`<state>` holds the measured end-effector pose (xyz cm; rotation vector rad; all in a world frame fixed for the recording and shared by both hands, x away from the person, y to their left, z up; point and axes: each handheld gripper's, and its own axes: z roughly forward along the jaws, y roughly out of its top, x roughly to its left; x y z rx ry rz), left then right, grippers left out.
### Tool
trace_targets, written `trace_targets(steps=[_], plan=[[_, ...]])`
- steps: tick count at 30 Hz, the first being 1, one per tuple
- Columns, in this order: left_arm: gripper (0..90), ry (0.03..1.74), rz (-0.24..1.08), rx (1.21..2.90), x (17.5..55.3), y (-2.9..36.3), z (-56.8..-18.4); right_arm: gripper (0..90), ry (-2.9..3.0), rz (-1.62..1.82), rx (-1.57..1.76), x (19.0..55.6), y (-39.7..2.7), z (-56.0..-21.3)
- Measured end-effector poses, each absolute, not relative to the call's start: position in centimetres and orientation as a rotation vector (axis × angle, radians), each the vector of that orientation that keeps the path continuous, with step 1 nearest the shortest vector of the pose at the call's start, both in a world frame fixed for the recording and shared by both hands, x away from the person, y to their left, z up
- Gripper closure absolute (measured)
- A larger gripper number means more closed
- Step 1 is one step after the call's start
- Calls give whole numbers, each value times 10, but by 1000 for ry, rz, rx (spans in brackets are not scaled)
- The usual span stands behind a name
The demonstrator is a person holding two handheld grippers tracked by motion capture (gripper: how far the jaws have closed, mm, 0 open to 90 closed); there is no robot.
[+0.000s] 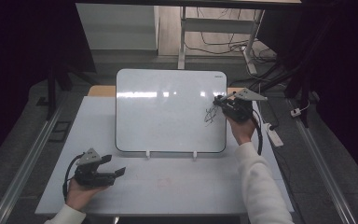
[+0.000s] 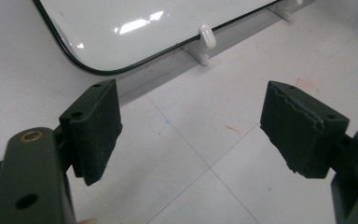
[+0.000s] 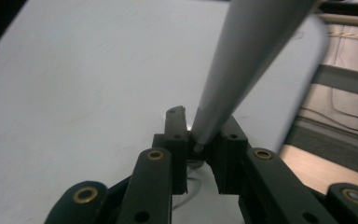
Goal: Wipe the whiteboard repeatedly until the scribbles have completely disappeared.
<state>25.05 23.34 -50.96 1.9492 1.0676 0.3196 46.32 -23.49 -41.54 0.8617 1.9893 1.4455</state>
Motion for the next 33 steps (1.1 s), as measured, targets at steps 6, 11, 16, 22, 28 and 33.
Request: trace_targets(steps=[6,11,16,22,28,33], plan=[[211,1071,319,1946,251,233,-510,777,2047,1421,813,455,-224,-422],[211,1062,322,1954,250,232,-509,778,1902,1459,942,467,-241,-411],[212,1069,318,1948,251,234,-510,778,1946,1475,916,466,-236,-413],[212,1063,319,1948,250,233,-509,777,1987,1432,889,459,-236,-417],[212,1070,317,1951,251,233,-510,777,2069,1353,775,447,-223,-424],[213,1061,324,1948,249,233,-508,778,1974,1448,912,452,-240,-425]])
